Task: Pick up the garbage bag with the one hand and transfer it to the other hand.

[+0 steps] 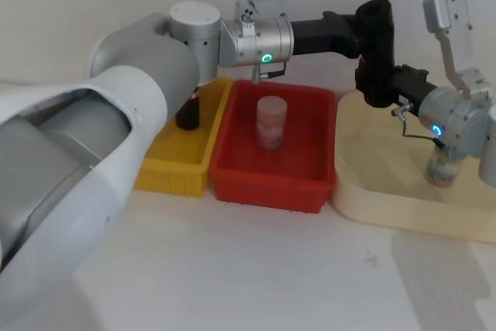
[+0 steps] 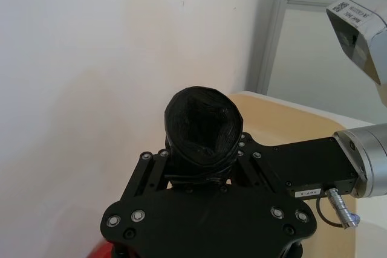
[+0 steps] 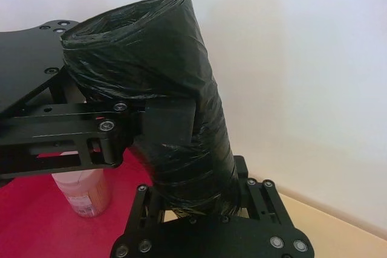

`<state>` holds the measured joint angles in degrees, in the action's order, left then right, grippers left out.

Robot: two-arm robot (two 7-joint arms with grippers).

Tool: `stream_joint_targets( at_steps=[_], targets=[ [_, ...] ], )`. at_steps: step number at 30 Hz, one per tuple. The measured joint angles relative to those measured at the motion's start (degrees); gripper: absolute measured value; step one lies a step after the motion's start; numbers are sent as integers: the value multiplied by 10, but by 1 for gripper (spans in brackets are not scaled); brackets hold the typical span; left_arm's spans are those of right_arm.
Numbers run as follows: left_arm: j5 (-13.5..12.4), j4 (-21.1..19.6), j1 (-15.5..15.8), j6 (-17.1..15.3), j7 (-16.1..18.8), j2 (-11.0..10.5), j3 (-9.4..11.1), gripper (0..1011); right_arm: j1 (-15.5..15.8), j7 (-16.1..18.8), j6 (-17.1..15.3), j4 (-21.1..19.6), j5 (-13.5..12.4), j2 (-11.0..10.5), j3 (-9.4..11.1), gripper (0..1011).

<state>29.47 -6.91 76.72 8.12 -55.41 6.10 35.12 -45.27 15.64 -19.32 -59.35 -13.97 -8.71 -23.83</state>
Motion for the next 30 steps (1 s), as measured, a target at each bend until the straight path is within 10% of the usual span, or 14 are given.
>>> stream_joint_targets(
  at_steps=[30],
  targets=[
    [0,0,0,0,0,0,0,386,-1,0,0,1,0,1,0,562]
  ],
)
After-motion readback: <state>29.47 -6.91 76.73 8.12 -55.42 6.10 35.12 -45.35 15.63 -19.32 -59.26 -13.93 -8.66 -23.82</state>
